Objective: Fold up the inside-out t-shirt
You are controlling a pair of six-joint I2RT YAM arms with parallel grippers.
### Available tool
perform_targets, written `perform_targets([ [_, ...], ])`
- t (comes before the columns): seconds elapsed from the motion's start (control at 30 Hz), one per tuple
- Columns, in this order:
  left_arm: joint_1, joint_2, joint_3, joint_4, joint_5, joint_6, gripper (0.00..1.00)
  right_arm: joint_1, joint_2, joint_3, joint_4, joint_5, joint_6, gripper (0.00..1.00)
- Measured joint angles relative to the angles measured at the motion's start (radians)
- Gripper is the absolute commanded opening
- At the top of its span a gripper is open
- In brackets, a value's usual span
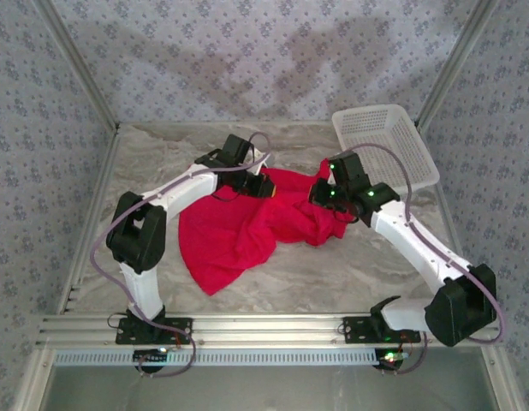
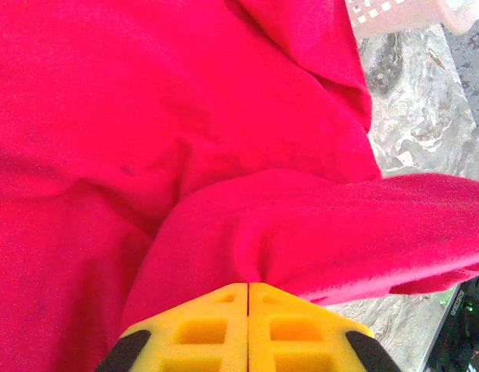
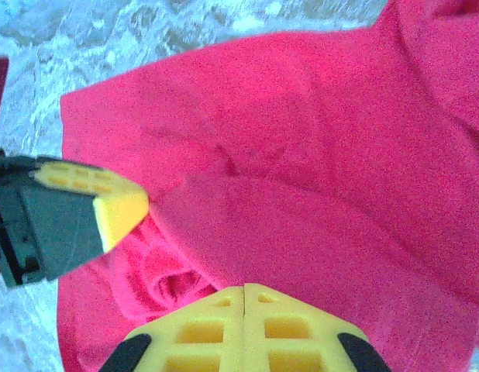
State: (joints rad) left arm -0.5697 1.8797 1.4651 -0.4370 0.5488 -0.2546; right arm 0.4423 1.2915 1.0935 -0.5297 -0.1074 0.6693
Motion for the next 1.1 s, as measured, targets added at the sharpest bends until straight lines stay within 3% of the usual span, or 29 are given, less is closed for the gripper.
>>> perform_targets([
  [0.17, -0.016, -0.004, -0.006, -0.009, -0.051, 0.014, 0.43, -0.052, 0.088, 0.02, -0.006, 0.006, -0.035, 0.0],
  [0.23, -0.024, -0.016, -0.019, -0.018, -0.095, 0.023, 0.45, -0.07, 0.132, 0.023, -0.006, 0.001, -0.047, 0.0],
  [0.37, -0.093, -0.051, -0.027, -0.064, -0.204, 0.014, 0.33, -0.09, 0.206, 0.043, -0.004, -0.017, -0.058, 0.0],
  [0.5, -0.195, -0.054, -0.018, -0.062, -0.231, -0.162, 0.3, -0.091, 0.21, 0.048, -0.001, -0.028, -0.057, 0.0],
  [0.67, -0.262, -0.022, -0.073, 0.075, -0.226, -0.453, 0.49, -0.091, 0.21, 0.059, 0.003, -0.039, -0.057, 0.0],
  [0.83, -0.267, 0.056, -0.072, 0.126, -0.278, -0.609, 0.69, -0.091, 0.204, 0.059, 0.002, -0.039, -0.057, 0.0],
  [1.0, -0.266, 0.129, -0.001, 0.135, -0.343, -0.671, 0.67, -0.091, 0.18, 0.059, 0.004, -0.046, -0.056, 0.0],
  [1.1, -0.266, 0.18, 0.063, 0.138, -0.372, -0.685, 0.47, -0.087, 0.174, 0.059, 0.007, -0.047, -0.056, 0.0],
])
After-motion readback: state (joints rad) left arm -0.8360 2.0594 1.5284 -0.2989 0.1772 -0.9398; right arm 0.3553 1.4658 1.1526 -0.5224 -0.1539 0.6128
